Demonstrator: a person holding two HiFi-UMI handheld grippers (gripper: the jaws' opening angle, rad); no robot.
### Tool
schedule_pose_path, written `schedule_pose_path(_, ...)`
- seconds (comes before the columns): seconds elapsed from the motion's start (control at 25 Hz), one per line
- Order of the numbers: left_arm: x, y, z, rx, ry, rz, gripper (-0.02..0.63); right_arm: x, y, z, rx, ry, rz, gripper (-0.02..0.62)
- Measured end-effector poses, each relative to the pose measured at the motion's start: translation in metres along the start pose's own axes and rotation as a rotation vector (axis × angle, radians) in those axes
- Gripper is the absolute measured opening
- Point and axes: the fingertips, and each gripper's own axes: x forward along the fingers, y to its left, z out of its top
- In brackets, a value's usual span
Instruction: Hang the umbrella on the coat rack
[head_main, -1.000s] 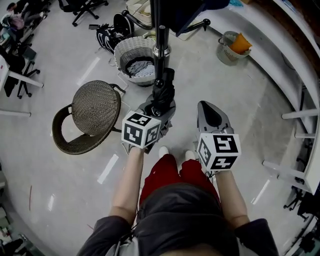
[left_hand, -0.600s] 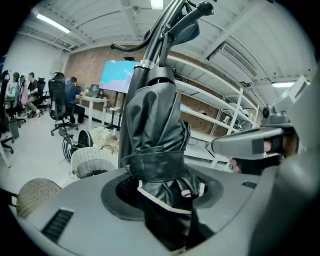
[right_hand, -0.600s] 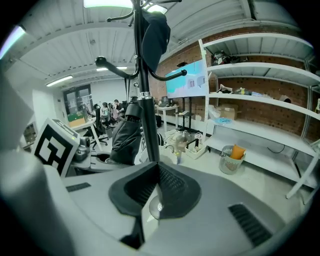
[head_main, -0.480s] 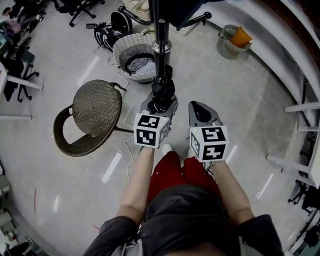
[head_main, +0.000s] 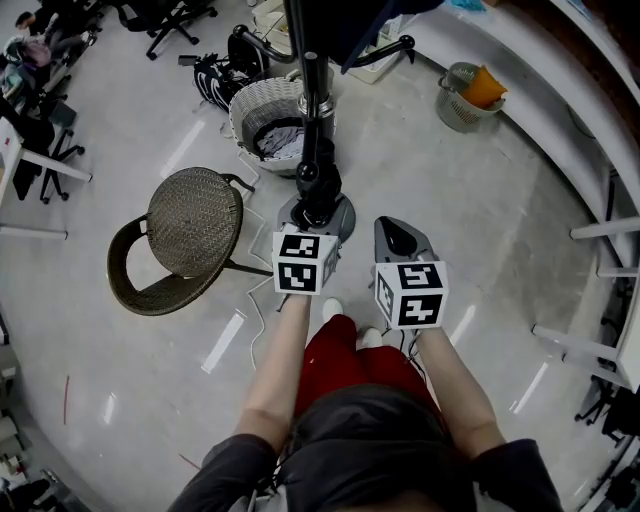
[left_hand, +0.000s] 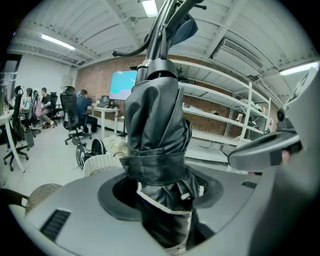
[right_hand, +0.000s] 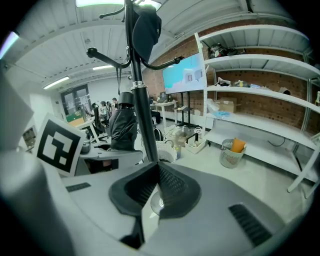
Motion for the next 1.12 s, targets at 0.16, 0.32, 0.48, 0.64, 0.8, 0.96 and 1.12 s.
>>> schedule_pose_path(0.16, 0.002, 0.002, -0.002, 0.004, 0.005, 0.049, 0.224, -0.010, -0.005, -0.006, 0.007, -0.010, 0.016, 0.018)
schedule_pose_path(0.32, 0.002, 0.007, -0.003, 0.003, 0.009, 0.112, 0.236, -0.021, -0.009, -0.012, 0.008, -0.016, 0.030, 0.018)
schedule_pose_path(0.48, 0.005, 0.009, -0.005, 0.021, 0.027, 0.165, 0.261, -0.033, -0.017, -0.020, 0.011, -0.019, 0.036, 0.018)
schedule_pose_path(0.64, 0.005, 0.007, -0.008, 0.013, 0.032, 0.185, 0.264, -0.047, -0.025, -0.030, 0.016, -0.018, 0.034, 0.018)
schedule_pose_path(0.8, 0.001, 0.005, -0.013, -0.021, 0.038, 0.213, 0.264, -0.060, -0.033, -0.039, 0.016, -0.018, 0.030, 0.018)
schedule_pose_path(0.96, -0.011, -0.003, -0.025, -0.060, 0.053, 0.220, 0.263, -0.072, -0.037, -0.042, 0.018, -0.025, 0.030, 0.018)
schedule_pose_path(1.12, -0.031, -0.015, -0.031, -0.069, 0.032, 0.236, 0.261, -0.083, -0.037, -0.044, 0.011, -0.036, 0.038, 0.018)
